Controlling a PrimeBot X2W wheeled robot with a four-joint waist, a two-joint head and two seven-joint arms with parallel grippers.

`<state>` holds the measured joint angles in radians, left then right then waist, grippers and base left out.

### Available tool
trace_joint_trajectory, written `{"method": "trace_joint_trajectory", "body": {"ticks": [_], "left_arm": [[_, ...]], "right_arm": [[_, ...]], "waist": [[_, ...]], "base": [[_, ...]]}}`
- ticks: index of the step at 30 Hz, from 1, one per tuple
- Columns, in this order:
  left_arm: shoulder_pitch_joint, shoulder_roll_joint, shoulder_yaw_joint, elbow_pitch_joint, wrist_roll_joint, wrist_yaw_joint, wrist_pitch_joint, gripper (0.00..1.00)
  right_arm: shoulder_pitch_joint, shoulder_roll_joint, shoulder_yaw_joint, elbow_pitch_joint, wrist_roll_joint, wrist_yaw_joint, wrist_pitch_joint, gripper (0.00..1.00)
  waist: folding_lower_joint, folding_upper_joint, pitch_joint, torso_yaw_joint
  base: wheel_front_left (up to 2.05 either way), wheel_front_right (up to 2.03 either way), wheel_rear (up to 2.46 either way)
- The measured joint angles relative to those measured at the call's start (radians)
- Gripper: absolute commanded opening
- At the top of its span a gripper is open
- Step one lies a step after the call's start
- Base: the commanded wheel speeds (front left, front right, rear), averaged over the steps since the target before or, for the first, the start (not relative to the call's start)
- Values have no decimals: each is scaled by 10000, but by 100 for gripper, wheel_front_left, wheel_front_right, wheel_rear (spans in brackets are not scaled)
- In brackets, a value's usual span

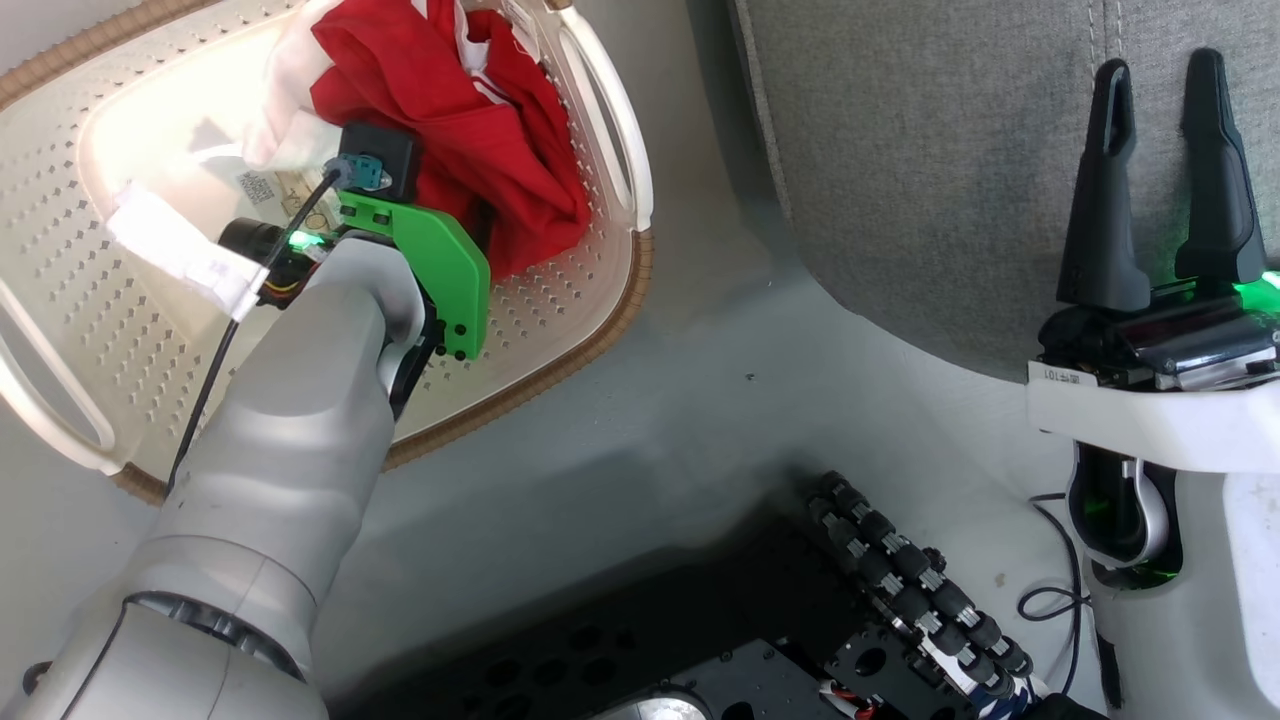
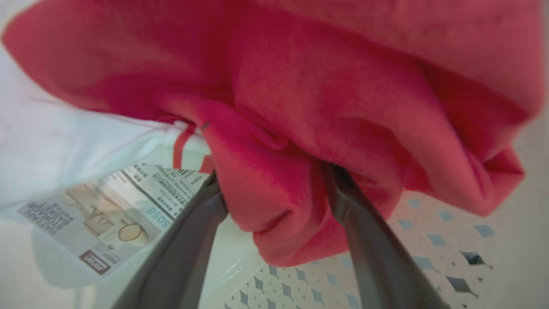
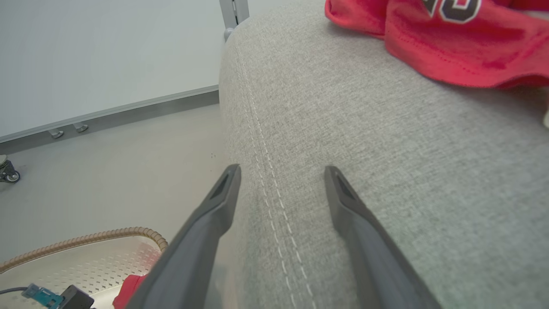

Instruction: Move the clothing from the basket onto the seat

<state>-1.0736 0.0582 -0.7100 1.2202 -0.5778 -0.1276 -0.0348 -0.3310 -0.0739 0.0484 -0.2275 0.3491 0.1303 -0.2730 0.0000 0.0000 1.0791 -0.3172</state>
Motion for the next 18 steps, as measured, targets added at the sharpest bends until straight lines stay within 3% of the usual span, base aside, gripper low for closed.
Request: {"method": "trace_joint_trajectory", "body": {"ticks": [9,10,11,12,18], "left_arm": [[-362,-35,-650,245,-454,-2,178,100],[-362,-38,-725,244,-495,-2,295,85],[-362,-42,-828,224,-566,-2,441,27],[-362,-48,-965,174,-621,-2,516,0],[-362,-12,-1505,132,-951,-2,568,0]], "right_arm": [[244,0,167,-228,-86,2,46,100],[251,0,176,-236,-86,2,46,100],[260,4,192,-240,-86,2,59,100],[264,4,196,-242,-86,2,71,100],[251,13,180,-222,-90,2,73,100]], "waist": [[0,0,1,-47],[0,0,0,-55],[0,0,-3,-66],[0,0,-7,-72],[0,0,-71,-78]], "base": [[0,0,0],[0,0,0],[0,0,0],[0,0,0],[0,0,0]]}}
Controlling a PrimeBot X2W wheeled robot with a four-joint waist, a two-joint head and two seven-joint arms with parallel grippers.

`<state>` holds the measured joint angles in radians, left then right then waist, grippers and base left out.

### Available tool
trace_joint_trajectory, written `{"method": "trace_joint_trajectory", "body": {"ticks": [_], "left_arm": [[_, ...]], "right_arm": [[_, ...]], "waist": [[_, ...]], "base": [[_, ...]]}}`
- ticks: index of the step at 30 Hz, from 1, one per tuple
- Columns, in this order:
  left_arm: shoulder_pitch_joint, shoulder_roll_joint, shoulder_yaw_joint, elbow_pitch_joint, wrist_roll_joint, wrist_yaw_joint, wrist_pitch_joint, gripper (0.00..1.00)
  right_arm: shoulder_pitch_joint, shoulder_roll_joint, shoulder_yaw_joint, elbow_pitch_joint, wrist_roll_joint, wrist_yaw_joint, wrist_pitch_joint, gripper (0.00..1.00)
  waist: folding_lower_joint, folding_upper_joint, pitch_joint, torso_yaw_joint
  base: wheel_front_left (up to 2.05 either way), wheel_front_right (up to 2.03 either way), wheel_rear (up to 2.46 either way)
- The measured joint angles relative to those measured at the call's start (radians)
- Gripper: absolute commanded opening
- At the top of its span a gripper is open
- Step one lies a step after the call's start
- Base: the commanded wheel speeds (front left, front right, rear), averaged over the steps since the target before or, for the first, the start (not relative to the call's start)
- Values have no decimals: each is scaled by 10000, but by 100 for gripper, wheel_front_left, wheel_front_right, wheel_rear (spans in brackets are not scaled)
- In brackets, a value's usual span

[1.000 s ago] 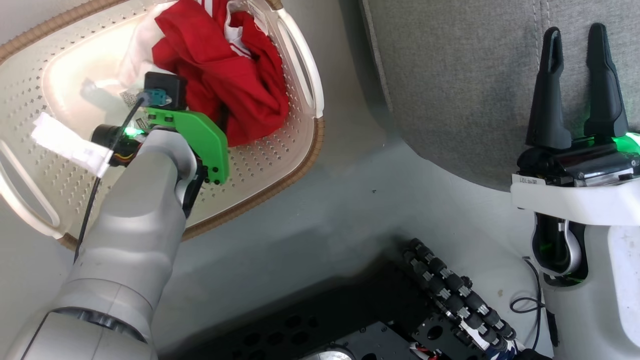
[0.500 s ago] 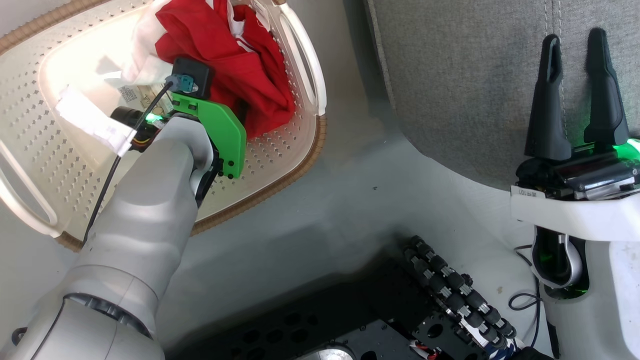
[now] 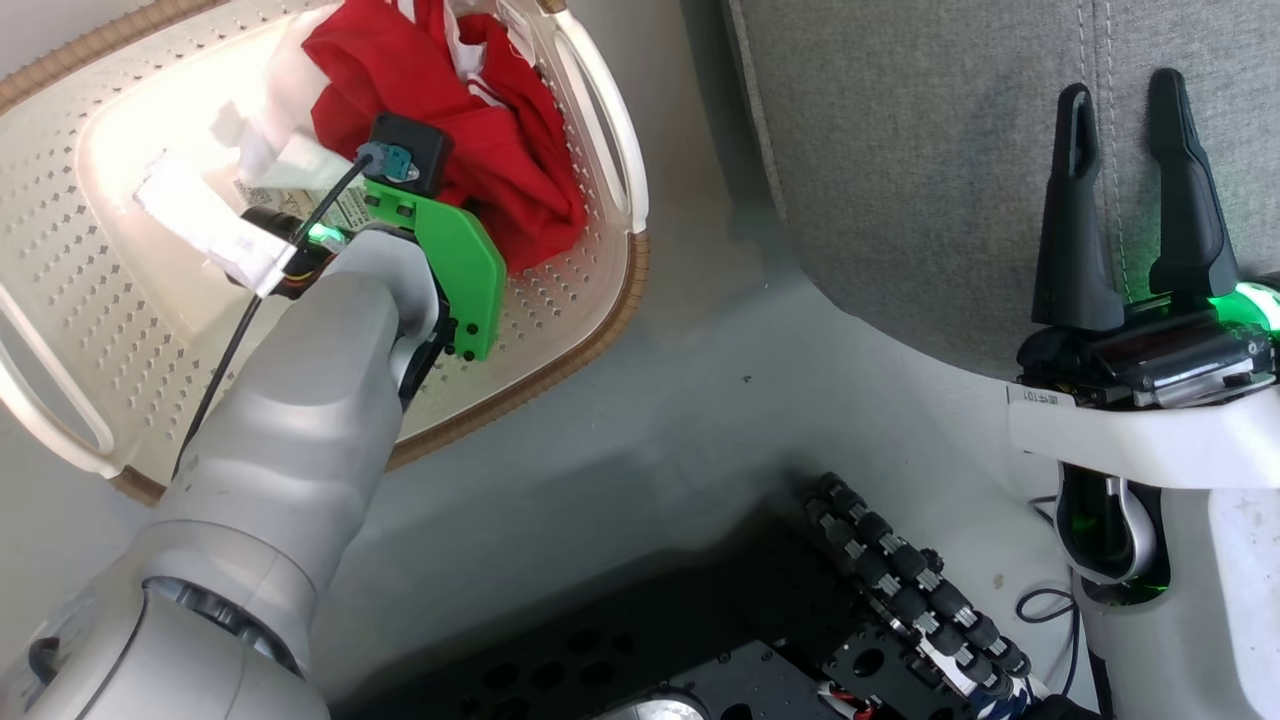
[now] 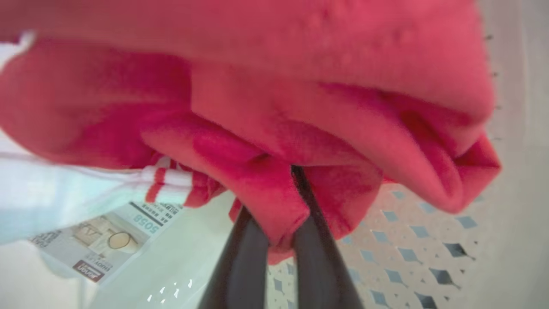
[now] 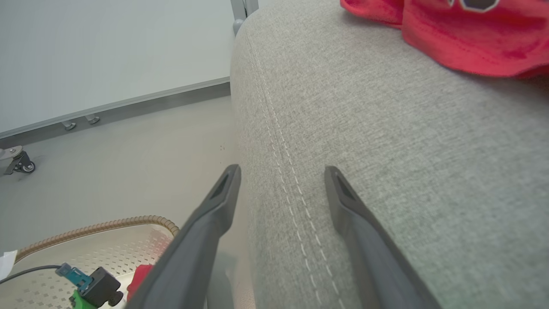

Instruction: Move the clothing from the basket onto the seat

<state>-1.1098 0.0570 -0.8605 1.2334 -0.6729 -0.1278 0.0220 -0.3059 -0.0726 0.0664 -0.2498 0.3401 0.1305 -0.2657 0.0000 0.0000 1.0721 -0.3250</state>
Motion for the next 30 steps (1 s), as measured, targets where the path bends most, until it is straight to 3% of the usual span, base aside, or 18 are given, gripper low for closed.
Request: {"method": "trace_joint_trajectory", "body": {"ticks": [12,16,30], "left_arm": [[70,616,-387,265,-593,-12,-604,0],[561,571,-466,278,-807,-12,-779,0],[2730,570,-825,-253,-1931,-12,-2146,0]], "right_arm": [[-842,96,136,357,69,2,13,100],[-888,63,59,604,-25,2,15,100],[-38,-221,86,1567,-198,2,13,100]], "waist": [[0,0,-566,-173],[0,0,-985,-199],[-1,0,-3831,288]], "base": [[0,0,0],[0,0,0],[0,0,0]]}}
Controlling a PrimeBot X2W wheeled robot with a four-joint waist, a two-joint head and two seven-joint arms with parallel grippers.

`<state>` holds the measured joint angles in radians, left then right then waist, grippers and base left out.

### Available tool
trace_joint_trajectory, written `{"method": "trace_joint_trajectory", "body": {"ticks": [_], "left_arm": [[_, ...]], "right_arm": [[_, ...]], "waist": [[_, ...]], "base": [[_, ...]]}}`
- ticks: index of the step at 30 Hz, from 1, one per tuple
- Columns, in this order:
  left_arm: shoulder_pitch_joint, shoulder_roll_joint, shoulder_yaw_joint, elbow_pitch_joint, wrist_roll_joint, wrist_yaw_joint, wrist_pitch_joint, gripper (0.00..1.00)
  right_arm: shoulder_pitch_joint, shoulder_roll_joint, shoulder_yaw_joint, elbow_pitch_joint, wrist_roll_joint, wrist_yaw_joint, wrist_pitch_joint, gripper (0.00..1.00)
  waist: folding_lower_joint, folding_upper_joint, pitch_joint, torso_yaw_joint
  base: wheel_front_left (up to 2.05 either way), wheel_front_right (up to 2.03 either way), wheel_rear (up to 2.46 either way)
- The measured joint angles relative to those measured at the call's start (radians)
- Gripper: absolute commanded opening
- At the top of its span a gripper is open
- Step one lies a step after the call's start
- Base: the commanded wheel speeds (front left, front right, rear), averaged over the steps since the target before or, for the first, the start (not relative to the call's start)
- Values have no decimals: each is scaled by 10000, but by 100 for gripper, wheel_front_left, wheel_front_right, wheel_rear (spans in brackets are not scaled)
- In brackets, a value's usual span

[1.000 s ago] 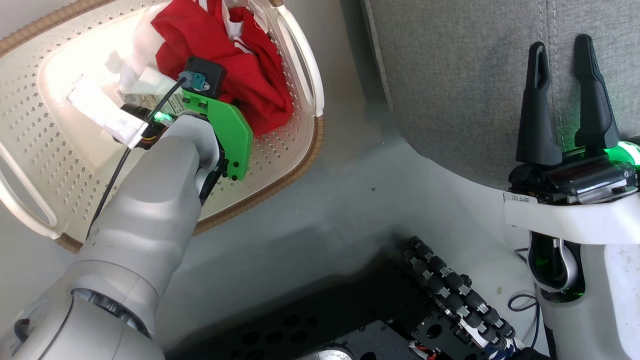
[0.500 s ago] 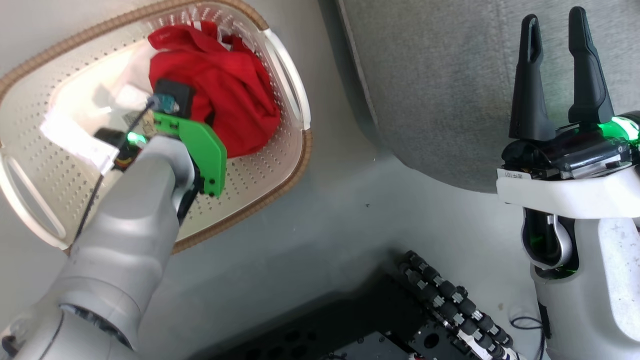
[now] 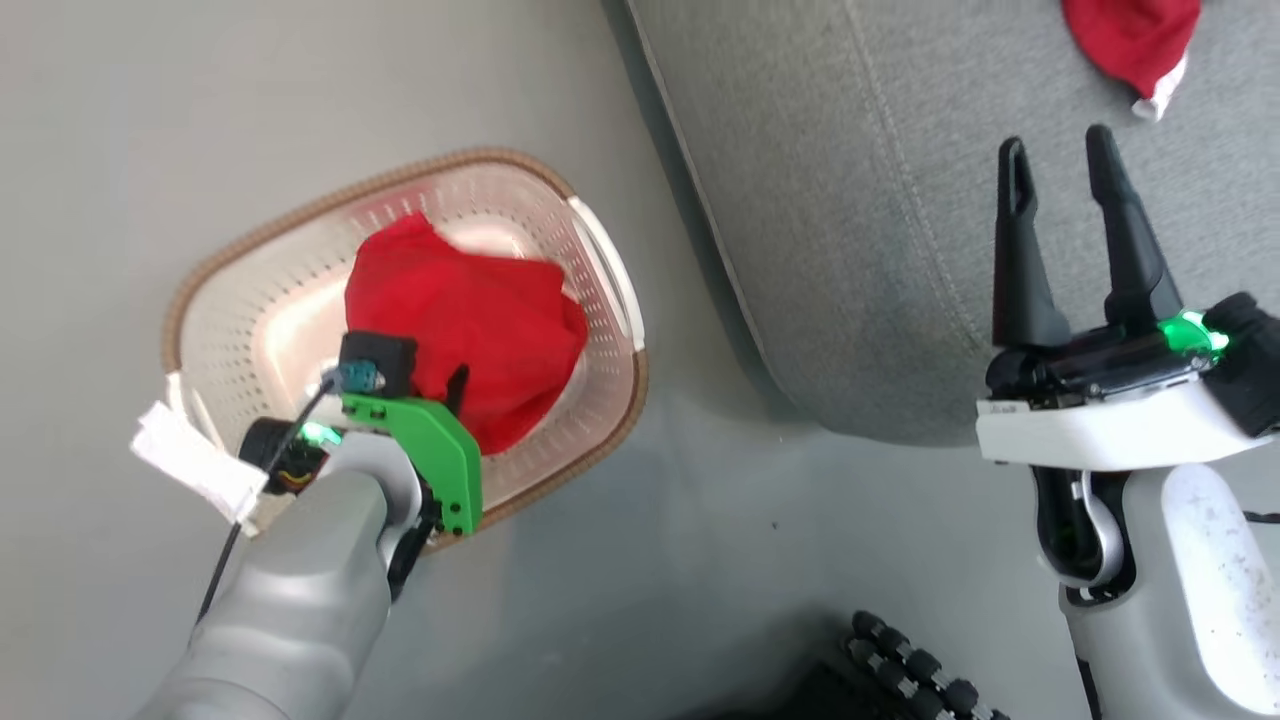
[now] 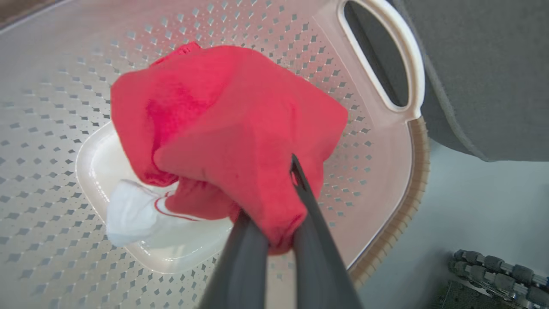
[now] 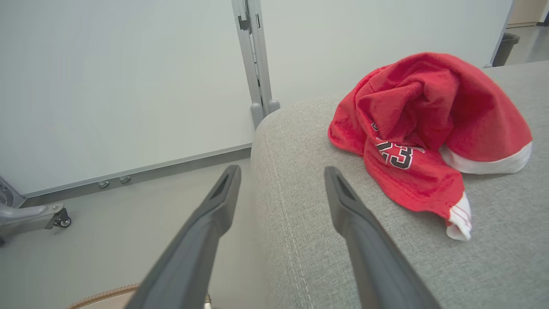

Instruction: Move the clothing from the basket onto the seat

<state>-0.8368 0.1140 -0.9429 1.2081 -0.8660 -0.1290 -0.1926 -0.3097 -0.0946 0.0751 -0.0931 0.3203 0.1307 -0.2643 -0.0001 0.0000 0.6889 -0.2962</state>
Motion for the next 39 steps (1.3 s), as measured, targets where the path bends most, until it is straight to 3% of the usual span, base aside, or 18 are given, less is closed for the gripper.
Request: {"method": "trace_joint_trajectory", "body": {"ticks": [7,11,16,22,32,39], "left_arm": [[594,320,-529,-527,0,0,-577,0],[873,485,-330,-1126,0,0,-654,0],[1323,895,1248,-2815,706,73,-700,0],[2595,907,3325,-5112,2084,238,-700,0],[4393,144,6096,-8709,4132,59,-698,0],[5220,-339,7125,-10949,4968,15,-700,0]], "right_arm": [[650,-65,4,378,-75,0,2,100],[1066,-81,-90,579,-105,0,2,100],[1552,-77,-150,700,-161,0,2,100],[2038,-48,-165,815,-203,0,0,100],[2657,8,-15,982,-293,0,0,100],[2850,15,56,1039,-297,0,0,100]], "waist": [[0,0,-1687,374],[0,0,-2623,625],[0,0,-3709,975],[-1,0,-4814,1391],[-1,0,-6289,1959],[-1,0,-6860,2229]], "base": [[0,0,0],[0,0,0],[0,0,0],[0,0,0],[0,0,0],[0,0,0]]}}
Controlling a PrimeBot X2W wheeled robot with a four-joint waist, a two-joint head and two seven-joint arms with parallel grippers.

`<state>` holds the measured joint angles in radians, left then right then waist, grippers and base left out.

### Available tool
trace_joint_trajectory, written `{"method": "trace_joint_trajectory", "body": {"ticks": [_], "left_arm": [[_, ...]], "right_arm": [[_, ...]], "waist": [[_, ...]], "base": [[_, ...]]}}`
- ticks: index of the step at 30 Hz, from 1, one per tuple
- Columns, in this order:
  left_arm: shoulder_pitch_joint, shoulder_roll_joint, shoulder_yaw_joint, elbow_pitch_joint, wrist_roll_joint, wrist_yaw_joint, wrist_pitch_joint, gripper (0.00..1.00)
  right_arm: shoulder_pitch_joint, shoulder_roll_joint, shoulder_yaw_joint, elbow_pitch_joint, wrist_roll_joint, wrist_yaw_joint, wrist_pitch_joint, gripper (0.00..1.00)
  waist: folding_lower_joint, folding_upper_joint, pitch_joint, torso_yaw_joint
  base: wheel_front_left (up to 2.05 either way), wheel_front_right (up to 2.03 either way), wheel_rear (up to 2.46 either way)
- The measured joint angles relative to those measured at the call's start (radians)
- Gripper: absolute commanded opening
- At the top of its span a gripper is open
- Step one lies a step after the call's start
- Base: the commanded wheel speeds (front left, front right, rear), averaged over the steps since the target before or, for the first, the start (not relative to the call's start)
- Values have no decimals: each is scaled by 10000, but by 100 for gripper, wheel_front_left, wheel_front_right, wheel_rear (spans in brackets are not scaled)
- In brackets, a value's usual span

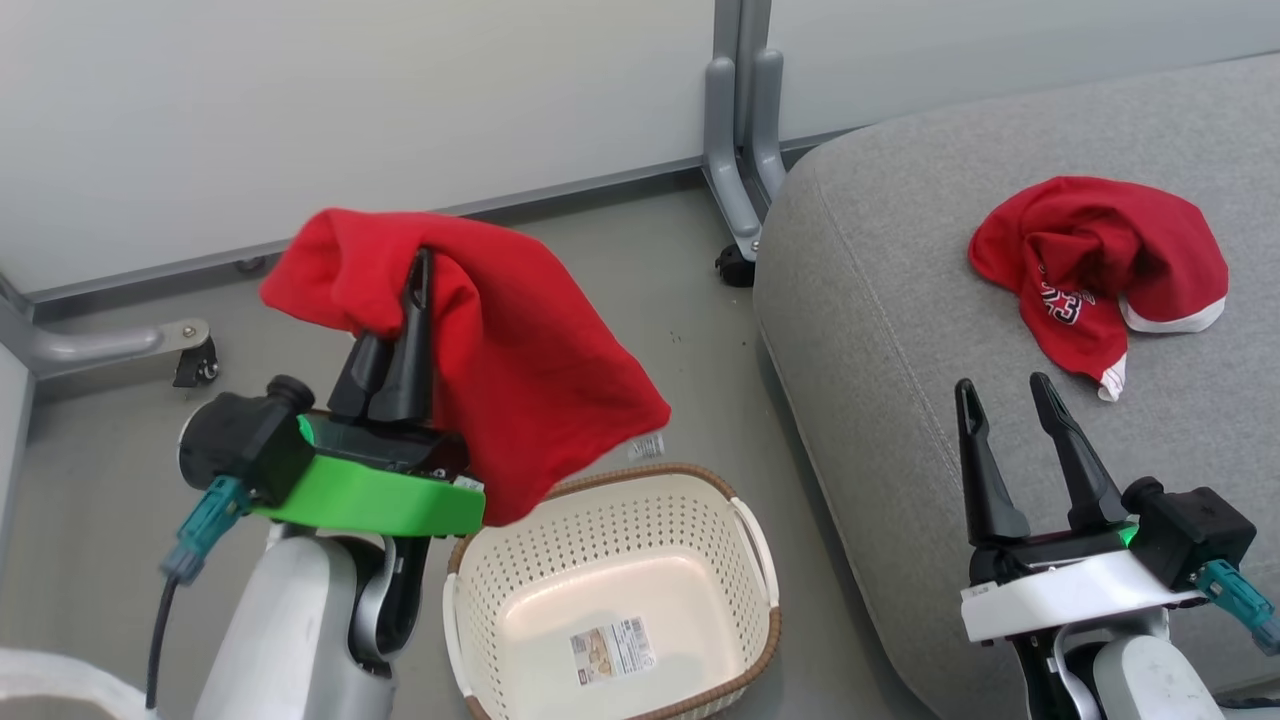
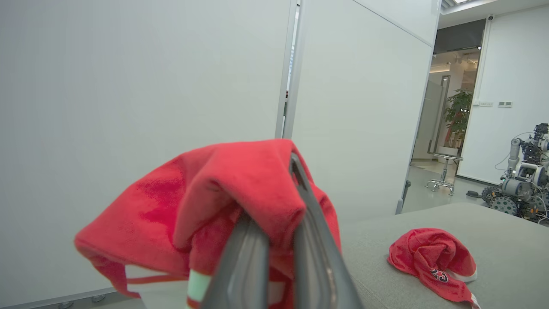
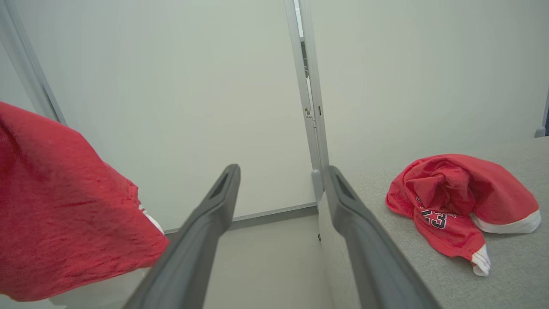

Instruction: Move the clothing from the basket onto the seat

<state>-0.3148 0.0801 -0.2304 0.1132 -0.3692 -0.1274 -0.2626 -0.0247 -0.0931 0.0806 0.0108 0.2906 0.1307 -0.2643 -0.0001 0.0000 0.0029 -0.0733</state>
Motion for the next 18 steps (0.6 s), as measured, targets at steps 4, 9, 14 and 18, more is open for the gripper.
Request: {"method": "trace_joint_trajectory", "body": {"ticks": [4,9,14,18], "left_arm": [[291,-117,144,-1233,-90,-2,0,0],[598,-67,-290,-2690,-178,-4,-15,0],[817,284,-1011,-3770,-372,-4,-15,0],[837,633,-1816,-4332,-583,-6,-15,0]], "right_arm": [[35,-36,-15,4,0,0,0,100],[64,-111,23,-12,-86,0,0,100],[106,-61,-232,-109,-134,0,2,100],[138,-77,-389,-130,-132,0,2,100]], "waist": [[0,0,-193,58],[0,0,-294,-37],[0,0,-369,-149],[0,0,-354,-172]], "base": [[0,0,0],[0,0,0],[0,0,0],[0,0,0]]}}
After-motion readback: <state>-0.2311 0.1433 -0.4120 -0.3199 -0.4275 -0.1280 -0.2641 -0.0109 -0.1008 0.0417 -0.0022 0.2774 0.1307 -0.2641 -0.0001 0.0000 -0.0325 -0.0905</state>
